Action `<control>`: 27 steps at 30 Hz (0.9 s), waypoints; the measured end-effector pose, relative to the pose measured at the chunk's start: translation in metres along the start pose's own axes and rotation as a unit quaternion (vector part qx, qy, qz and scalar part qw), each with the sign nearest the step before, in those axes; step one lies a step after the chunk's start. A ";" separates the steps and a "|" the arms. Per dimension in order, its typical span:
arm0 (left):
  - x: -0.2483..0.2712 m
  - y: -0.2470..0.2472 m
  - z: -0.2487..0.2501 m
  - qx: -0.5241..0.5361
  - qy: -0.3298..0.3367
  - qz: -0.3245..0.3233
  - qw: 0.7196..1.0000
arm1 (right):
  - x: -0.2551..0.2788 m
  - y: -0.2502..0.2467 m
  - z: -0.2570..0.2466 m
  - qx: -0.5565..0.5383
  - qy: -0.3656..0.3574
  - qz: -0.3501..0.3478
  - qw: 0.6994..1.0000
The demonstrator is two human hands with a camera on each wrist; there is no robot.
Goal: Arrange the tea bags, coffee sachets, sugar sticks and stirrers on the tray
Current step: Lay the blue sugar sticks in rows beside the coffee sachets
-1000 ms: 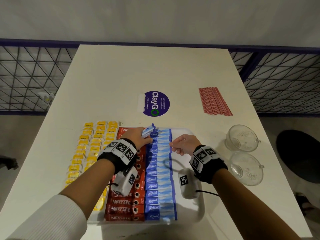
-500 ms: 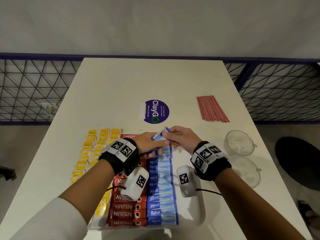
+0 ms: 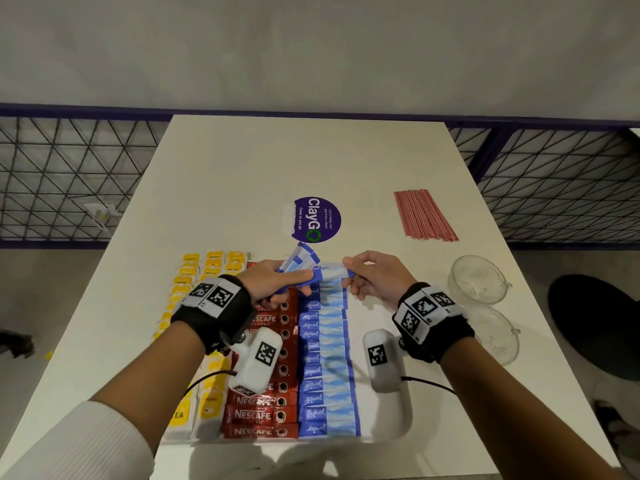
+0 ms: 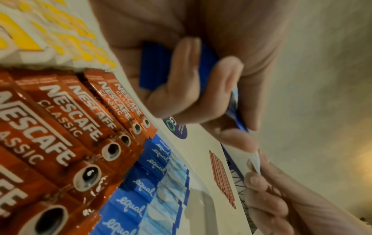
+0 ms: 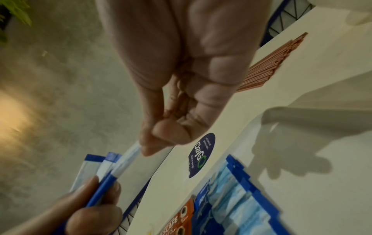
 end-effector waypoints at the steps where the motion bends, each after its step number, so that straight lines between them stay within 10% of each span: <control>1: 0.000 -0.002 -0.003 0.010 -0.001 0.005 1.000 | 0.002 0.002 0.002 -0.002 0.004 -0.005 1.000; 18: -0.006 -0.028 -0.027 0.050 0.003 0.125 0.991 | 0.012 0.018 0.038 -0.011 0.024 -0.028 0.999; 27: -0.009 -0.027 -0.032 -0.138 -0.028 0.189 0.972 | 0.006 -0.007 0.053 0.011 0.036 0.048 0.998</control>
Point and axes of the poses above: each hand's wrist, its own x-axis away from the middle knuckle, its own y-axis out of the palm, z = x × y, the point moved 7 cm from there along -x, towards the middle knuckle, and after that the axes turned 12 degrees about -x, right-handed, at the moved point
